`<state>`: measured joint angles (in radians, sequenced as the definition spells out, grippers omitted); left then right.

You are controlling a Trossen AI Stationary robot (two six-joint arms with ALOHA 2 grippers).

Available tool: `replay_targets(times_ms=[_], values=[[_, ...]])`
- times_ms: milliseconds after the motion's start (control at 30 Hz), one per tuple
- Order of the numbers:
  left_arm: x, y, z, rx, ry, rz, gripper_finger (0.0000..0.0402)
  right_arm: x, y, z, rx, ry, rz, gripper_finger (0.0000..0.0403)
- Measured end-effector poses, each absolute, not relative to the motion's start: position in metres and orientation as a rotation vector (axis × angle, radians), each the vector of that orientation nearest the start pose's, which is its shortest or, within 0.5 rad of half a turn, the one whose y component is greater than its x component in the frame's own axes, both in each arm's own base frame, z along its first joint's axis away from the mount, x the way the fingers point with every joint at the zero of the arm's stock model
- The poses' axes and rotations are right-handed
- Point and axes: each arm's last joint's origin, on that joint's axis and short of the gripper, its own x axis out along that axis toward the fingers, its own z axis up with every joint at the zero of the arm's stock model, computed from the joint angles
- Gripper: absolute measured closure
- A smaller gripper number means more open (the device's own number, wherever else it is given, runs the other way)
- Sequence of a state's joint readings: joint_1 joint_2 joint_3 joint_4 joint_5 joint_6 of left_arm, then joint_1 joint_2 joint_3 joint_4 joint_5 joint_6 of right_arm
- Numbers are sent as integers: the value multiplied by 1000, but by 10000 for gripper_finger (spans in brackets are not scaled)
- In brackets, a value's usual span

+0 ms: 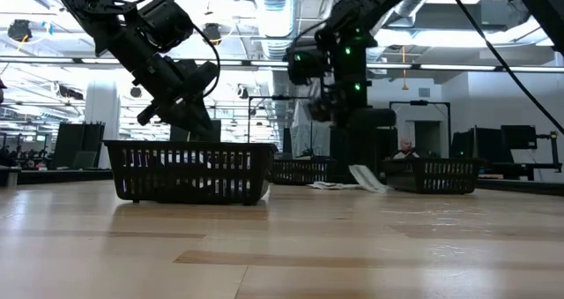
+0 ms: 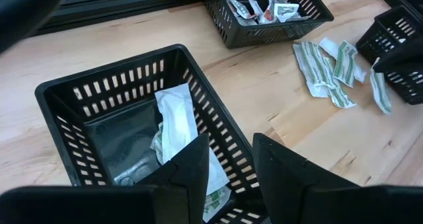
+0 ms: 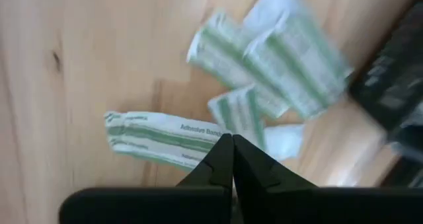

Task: Pick & Place First Aid Supplies
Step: Put the green bandage into the left black bin

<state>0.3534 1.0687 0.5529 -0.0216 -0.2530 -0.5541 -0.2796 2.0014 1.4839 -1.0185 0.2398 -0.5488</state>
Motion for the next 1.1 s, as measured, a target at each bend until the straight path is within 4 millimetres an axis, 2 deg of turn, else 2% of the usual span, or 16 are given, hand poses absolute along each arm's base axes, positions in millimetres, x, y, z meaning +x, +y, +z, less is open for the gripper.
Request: replay_targets(times_ms=[367, 700, 933, 1100], values=[[204, 80, 217, -583, 383, 639, 284, 387, -104, 229, -441, 1458, -10, 403], [206, 77, 219, -610, 387, 544, 284, 401, -94, 268, -478, 1332, -33, 403], [207, 76, 219, -625, 390, 490, 284, 403, -89, 271, -443, 1311, -2, 403], [207, 76, 220, -624, 384, 488, 284, 401, -84, 260, -389, 1330, 36, 387]])
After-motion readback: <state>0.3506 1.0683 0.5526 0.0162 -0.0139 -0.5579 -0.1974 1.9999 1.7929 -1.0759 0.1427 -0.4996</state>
